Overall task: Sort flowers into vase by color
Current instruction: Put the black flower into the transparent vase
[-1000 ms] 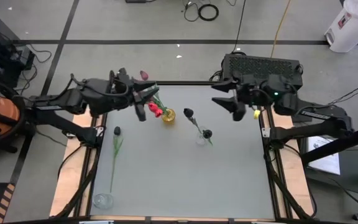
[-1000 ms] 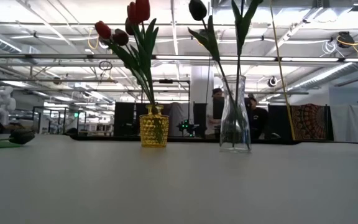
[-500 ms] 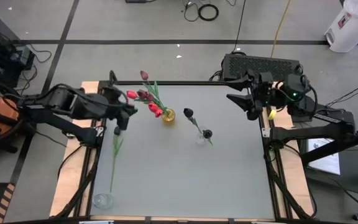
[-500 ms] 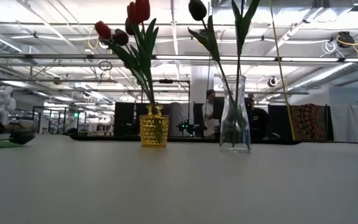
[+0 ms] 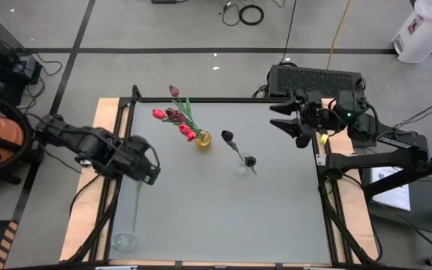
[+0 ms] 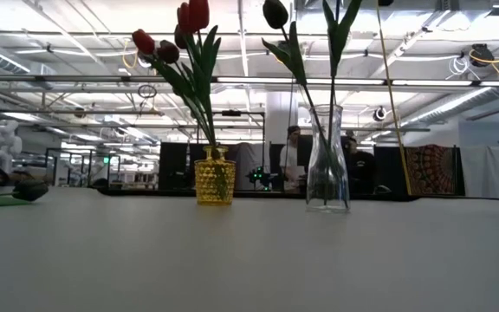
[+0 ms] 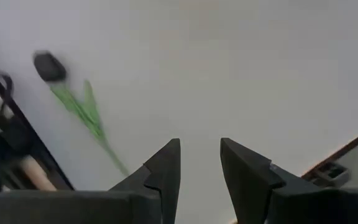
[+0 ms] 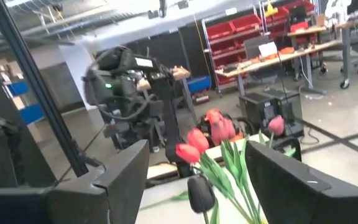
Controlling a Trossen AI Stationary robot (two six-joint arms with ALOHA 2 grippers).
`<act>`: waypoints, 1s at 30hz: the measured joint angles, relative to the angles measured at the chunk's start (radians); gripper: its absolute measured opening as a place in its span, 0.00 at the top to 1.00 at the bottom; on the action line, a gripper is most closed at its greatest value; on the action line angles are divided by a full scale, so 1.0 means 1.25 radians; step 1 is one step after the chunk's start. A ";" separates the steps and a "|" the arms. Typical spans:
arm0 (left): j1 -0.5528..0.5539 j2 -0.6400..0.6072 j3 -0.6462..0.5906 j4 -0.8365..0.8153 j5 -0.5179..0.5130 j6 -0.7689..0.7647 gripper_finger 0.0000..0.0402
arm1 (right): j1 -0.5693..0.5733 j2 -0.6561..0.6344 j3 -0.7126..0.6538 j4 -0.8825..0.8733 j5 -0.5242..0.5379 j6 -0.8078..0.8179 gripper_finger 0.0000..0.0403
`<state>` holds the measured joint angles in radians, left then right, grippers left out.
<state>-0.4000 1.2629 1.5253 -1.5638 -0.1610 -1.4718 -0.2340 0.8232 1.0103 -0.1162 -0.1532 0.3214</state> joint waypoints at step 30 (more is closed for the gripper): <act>-0.232 0.013 -0.431 0.218 0.105 -0.599 0.70 | 0.000 -0.005 0.000 -0.050 -0.030 0.000 0.36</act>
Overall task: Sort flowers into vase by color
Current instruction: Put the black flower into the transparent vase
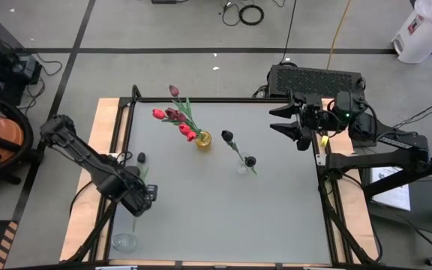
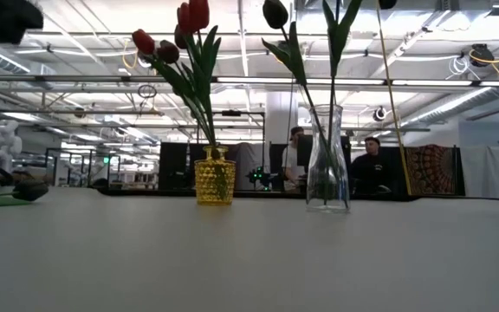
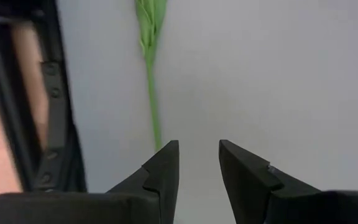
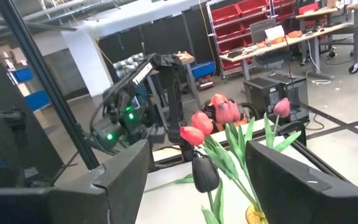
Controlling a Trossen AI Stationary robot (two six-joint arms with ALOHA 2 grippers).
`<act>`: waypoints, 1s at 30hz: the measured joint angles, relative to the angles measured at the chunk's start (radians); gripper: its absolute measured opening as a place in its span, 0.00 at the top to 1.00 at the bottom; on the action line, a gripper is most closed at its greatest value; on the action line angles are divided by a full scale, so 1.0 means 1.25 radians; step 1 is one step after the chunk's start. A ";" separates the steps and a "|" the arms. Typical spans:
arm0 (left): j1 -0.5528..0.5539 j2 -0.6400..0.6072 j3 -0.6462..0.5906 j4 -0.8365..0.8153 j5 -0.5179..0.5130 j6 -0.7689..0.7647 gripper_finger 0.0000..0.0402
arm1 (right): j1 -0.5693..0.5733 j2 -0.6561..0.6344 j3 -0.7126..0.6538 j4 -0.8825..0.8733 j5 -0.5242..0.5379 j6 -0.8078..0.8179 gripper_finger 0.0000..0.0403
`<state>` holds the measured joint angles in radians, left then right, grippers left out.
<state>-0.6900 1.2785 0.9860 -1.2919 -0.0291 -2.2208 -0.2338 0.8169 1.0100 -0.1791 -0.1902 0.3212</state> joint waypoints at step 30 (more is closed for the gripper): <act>0.060 0.000 -0.288 0.200 0.024 0.050 0.70 | 0.000 0.000 0.000 0.001 0.001 0.027 0.36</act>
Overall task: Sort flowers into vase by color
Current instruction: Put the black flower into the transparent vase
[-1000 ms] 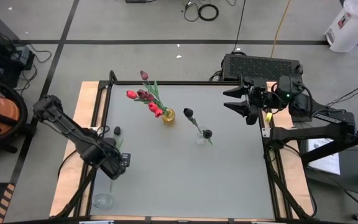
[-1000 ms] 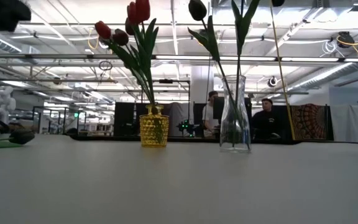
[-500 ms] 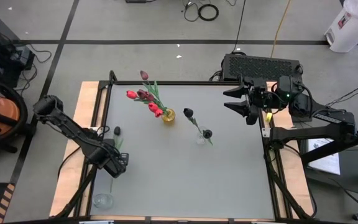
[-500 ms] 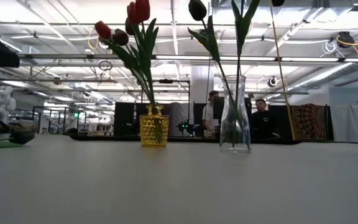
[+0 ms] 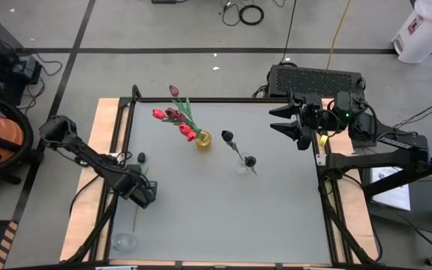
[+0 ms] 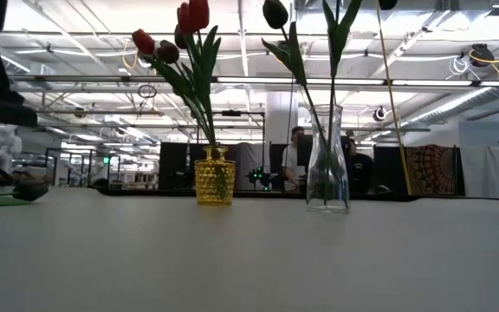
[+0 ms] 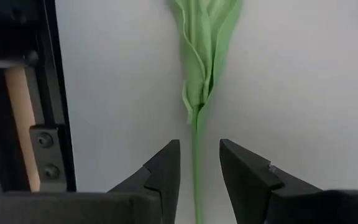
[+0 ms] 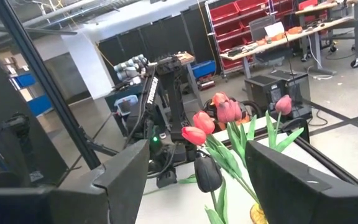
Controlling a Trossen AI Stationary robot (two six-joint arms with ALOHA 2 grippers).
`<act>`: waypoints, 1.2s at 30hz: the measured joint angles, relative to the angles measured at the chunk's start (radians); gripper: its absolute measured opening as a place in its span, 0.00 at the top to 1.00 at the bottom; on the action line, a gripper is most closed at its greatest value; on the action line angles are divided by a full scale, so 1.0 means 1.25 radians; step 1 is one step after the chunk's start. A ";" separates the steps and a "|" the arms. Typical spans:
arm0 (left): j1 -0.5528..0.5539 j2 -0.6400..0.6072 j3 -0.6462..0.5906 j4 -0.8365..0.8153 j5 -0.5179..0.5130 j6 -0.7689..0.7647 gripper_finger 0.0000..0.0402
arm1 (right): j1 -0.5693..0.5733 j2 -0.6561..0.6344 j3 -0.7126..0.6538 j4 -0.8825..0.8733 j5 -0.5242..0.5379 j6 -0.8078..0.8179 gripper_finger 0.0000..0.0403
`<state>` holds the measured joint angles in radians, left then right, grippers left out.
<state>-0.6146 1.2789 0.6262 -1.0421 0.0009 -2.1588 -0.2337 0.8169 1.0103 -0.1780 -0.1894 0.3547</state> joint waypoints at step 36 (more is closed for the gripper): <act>0.125 -0.002 -0.089 0.070 -0.079 0.043 0.70 | 0.000 0.000 0.000 0.001 0.003 0.018 0.36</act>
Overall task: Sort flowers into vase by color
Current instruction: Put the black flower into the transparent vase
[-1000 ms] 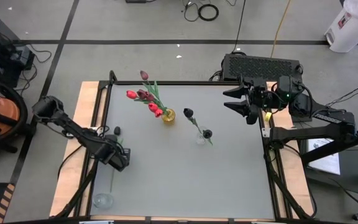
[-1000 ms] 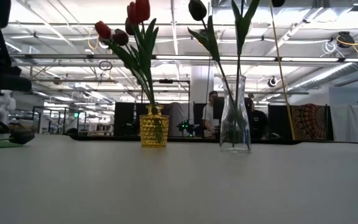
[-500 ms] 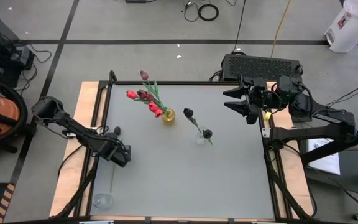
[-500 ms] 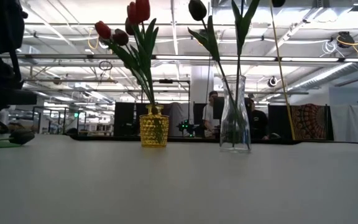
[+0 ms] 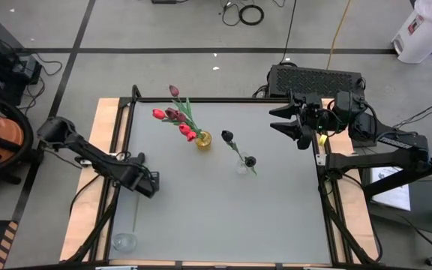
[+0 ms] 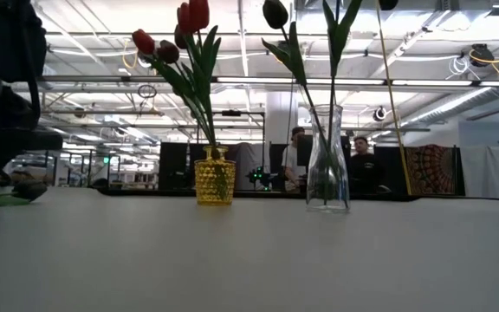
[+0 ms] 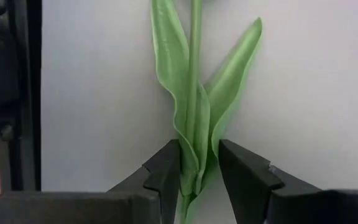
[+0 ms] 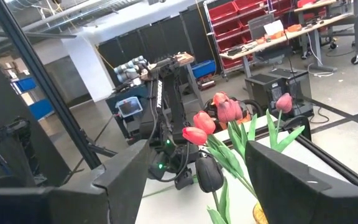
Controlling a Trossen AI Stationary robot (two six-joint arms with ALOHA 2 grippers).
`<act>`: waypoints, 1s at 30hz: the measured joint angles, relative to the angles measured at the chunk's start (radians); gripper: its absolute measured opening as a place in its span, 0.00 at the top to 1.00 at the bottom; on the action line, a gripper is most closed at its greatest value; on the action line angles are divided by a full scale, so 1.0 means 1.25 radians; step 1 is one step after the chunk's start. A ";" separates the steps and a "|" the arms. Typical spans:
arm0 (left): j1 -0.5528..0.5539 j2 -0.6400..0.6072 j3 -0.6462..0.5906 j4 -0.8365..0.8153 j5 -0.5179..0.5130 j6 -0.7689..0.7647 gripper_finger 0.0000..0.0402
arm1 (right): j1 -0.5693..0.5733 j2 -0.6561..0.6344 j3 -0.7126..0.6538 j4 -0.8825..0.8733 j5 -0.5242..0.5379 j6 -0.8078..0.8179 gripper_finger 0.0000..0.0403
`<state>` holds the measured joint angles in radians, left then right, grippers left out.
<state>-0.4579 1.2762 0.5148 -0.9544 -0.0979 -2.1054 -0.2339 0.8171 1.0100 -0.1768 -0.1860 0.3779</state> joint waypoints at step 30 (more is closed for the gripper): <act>0.001 -0.036 -0.011 0.025 0.010 0.000 0.98 | 0.000 0.000 0.000 0.000 -0.003 0.000 0.36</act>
<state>-0.4561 1.2311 0.5007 -0.9237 -0.0854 -2.1052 -0.2340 0.8173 1.0100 -0.1772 -0.1894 0.3775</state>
